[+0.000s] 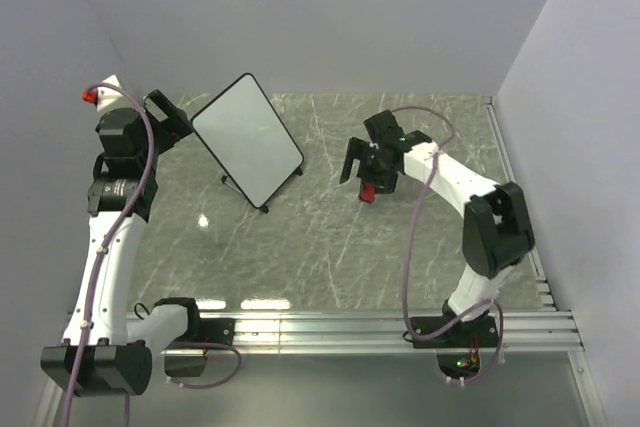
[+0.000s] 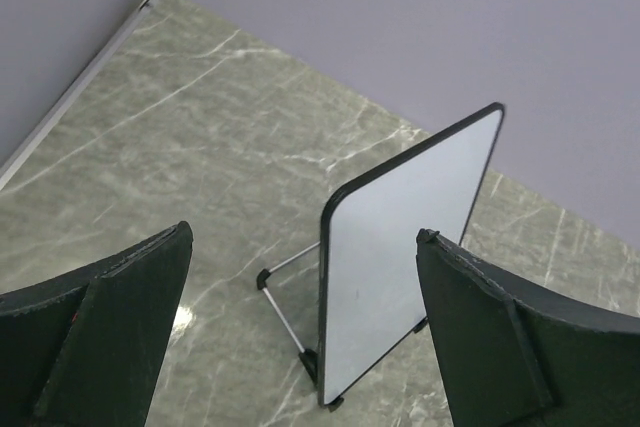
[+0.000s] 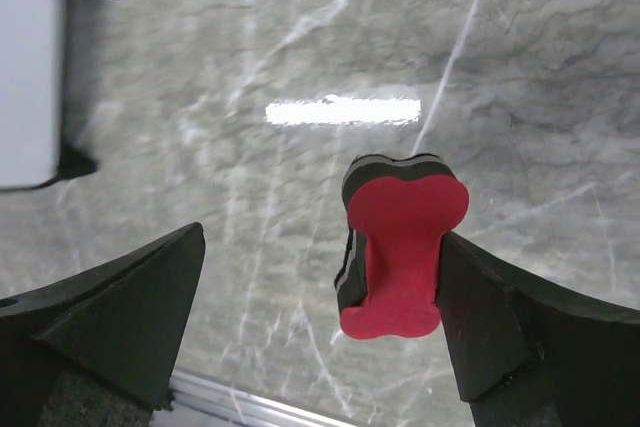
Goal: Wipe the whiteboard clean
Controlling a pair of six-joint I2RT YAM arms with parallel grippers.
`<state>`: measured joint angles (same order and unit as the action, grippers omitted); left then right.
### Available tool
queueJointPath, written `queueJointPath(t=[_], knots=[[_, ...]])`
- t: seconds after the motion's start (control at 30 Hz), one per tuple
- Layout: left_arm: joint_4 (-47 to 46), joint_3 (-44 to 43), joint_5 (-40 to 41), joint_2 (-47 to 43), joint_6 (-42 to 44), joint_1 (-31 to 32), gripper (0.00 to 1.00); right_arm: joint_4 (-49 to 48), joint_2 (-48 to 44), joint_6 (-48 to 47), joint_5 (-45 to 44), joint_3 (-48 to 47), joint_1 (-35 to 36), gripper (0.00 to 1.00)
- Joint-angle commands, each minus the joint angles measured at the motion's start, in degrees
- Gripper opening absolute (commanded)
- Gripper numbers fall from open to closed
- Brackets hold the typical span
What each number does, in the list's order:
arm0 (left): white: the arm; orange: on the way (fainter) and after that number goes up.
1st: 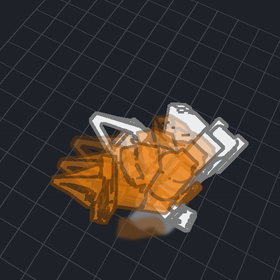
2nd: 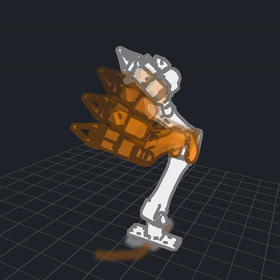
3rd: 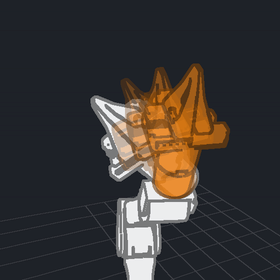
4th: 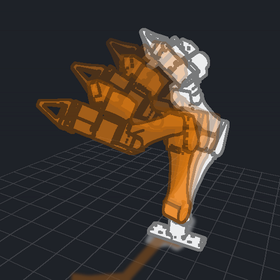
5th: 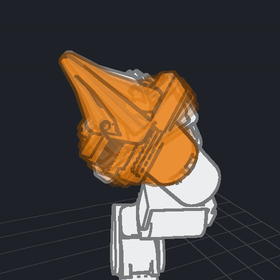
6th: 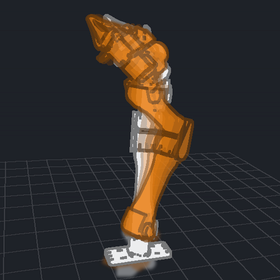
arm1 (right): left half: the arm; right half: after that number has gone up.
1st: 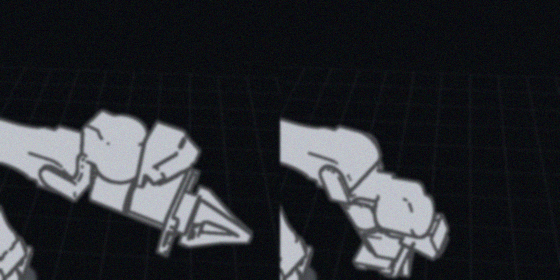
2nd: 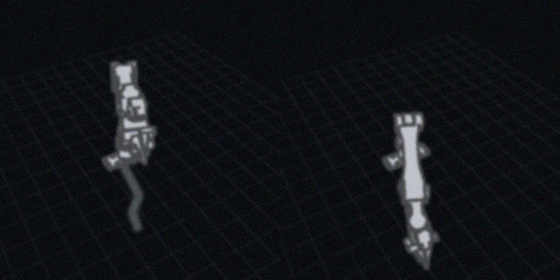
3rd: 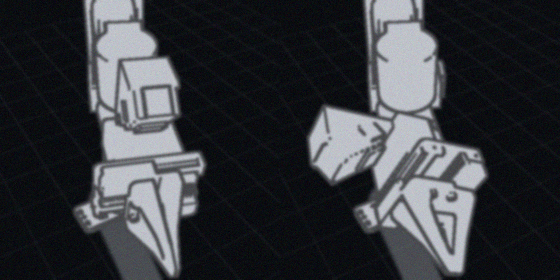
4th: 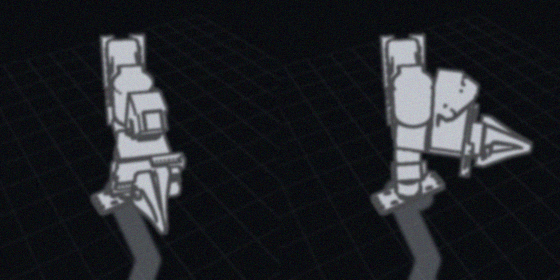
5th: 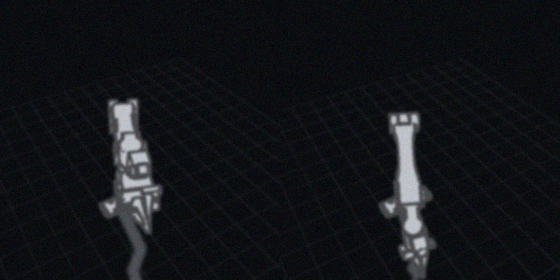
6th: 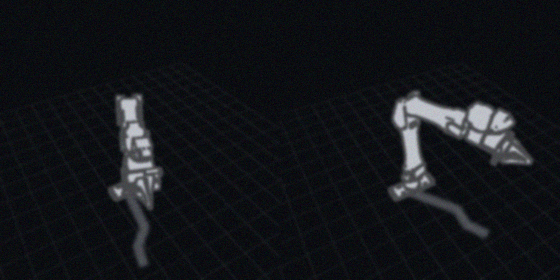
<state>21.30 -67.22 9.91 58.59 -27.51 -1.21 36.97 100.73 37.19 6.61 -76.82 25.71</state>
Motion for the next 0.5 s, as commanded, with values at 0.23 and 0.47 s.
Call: queueJointPath(t=[0.23,0.47], knots=[[6.56,-0.19,4.15,-5.5,-7.82,0.07,1.0,-8.05,-26.8,-3.18,9.1,7.73,-0.4,1.0],[9.9,1.04,0.38,-9.18,-12.39,0.07,0.99,-11.04,-26.82,-1.68,11.92,15.98,-0.75,1.0]])
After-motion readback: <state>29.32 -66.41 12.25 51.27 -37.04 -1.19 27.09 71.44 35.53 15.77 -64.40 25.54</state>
